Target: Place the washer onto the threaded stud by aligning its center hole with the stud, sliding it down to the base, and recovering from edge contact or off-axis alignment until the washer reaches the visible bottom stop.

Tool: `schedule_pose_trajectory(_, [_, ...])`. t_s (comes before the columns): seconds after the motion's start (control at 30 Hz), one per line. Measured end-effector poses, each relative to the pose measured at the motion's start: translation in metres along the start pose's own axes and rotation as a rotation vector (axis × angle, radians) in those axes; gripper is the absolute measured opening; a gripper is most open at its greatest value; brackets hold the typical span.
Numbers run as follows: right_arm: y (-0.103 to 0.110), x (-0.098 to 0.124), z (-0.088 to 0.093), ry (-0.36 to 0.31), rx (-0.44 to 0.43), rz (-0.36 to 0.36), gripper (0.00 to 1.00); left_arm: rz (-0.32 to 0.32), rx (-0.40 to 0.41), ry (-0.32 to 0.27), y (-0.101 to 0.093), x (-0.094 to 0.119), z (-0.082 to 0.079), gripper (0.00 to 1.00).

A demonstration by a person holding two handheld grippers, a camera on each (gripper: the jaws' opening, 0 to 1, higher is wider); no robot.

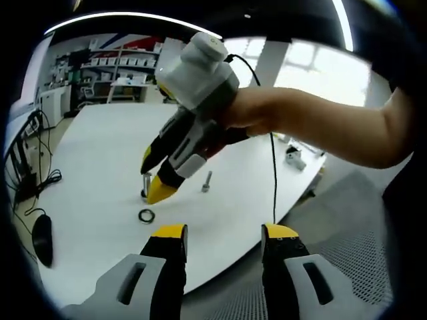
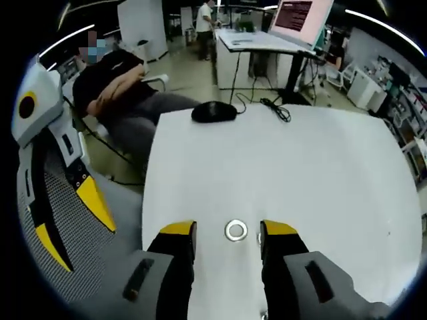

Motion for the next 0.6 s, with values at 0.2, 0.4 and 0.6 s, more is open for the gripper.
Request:
schedule_pose_trajectory(0.2, [0.008, -0.007, 0.008, -0.023, -0.062, -0.004, 0.38, 0.002, 0.005, -0.001, 0.0, 0.0, 0.0, 0.43])
schedule_pose_trajectory(0.4, [0.013, -0.018, 0.017, -0.022, -0.094, -0.005, 0.38, 0.003, 0.003, 0.004, 0.0, -0.001, 0.0, 0.43])
schedule_pose_trajectory(0.6, [0.013, -0.03, 0.03, -0.017, -0.139, 0.033, 0.38, 0.0, 0.008, -0.001, 0.001, 0.0, 0.0, 0.43])
Point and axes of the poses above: the point that each gripper's makers call its tool centre point, and the gripper's own axes: x roughly backward along the fingers, y roughly to its left, z roughly out of its underside, the point moved 7 cm from there along x, roughly backward along the fingers, and after that the axes turned 10 degrees about -x, right-handed, at the moved point
